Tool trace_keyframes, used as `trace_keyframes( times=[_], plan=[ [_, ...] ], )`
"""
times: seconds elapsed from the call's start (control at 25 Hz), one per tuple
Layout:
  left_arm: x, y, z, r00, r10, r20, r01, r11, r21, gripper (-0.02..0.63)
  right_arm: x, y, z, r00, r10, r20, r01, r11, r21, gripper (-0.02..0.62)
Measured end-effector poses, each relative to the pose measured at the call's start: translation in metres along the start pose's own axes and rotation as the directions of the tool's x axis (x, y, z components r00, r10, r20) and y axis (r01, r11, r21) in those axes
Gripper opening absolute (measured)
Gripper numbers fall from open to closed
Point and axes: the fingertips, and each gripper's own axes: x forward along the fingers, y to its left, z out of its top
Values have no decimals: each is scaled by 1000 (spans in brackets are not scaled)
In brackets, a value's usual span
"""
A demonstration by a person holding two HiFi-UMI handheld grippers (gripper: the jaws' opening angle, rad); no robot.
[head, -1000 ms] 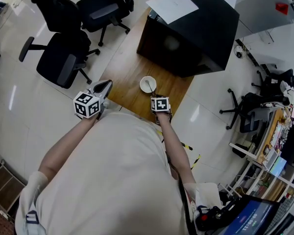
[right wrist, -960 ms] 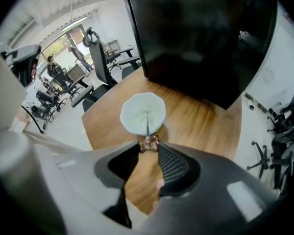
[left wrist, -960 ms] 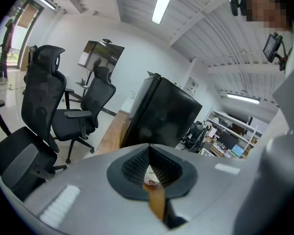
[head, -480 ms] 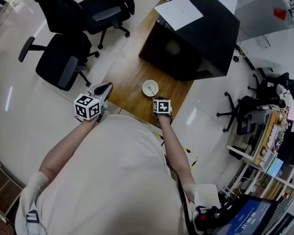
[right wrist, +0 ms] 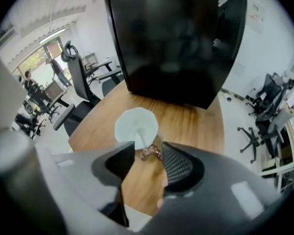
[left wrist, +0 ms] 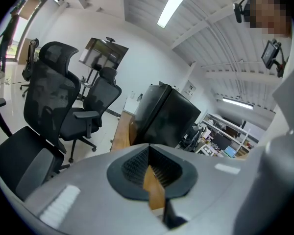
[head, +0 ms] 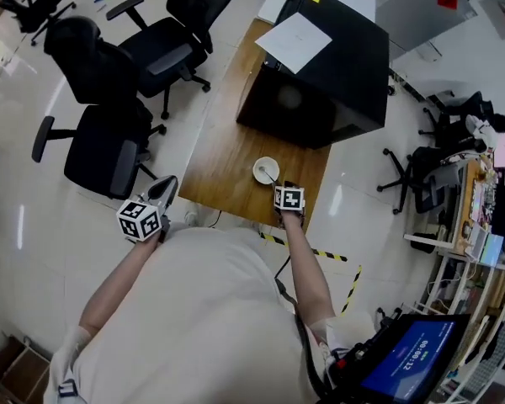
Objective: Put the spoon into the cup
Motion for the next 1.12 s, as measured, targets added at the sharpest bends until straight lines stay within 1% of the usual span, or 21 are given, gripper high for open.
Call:
trace_keyframes(
  times=[0.12, 0.2, 0.32, 0.44, 0.6, 0.72, 0.8, 0.88, 0.96, 1.04, 1.12],
  plan=[
    [-5, 17, -1, 998, -35, -44, 36, 999, 17, -20, -24, 11, 8, 996, -20, 82, 11, 994, 105, 175],
    [0, 21, -2, 995, -66, -72, 67, 997, 22, -20, -41, 21, 20, 989, -17, 150, -6, 989, 149, 175],
    [3, 19, 1, 991, -105, -85, 108, 994, 29, -20, -65, 54, 40, 966, 60, 250, -106, 979, 175, 175],
    [9, 10, 2, 984, -145, -100, 148, 988, 30, -20, -91, 81, 53, 933, 131, 335, -206, 958, 199, 166],
    [25, 0, -6, 967, -206, -153, 213, 976, 37, -20, -115, 95, 70, 895, 147, 421, -253, 945, 209, 155],
    [30, -12, -13, 952, -233, -196, 252, 965, 77, -20, -134, 103, 71, 857, 182, 481, -306, 933, 191, 147],
    [34, -24, -15, 951, -236, -199, 259, 961, 97, -20, -149, 103, 70, 817, 225, 531, -353, 923, 154, 123],
    [38, -40, -21, 952, -236, -197, 258, 962, 94, -20, -164, 98, 64, 779, 263, 569, -397, 910, 123, 118],
    [41, -61, -33, 948, -243, -204, 263, 961, 82, -20, -178, 90, 55, 749, 288, 597, -431, 896, 107, 118],
    [42, -88, -49, 940, -257, -224, 281, 956, 82, -20, -191, 81, 44, 724, 307, 618, -459, 883, 98, 118],
    [43, -121, -67, 929, -277, -247, 308, 947, 94, -20, -203, 69, 28, 709, 318, 629, -476, 874, 94, 118]
  ],
)
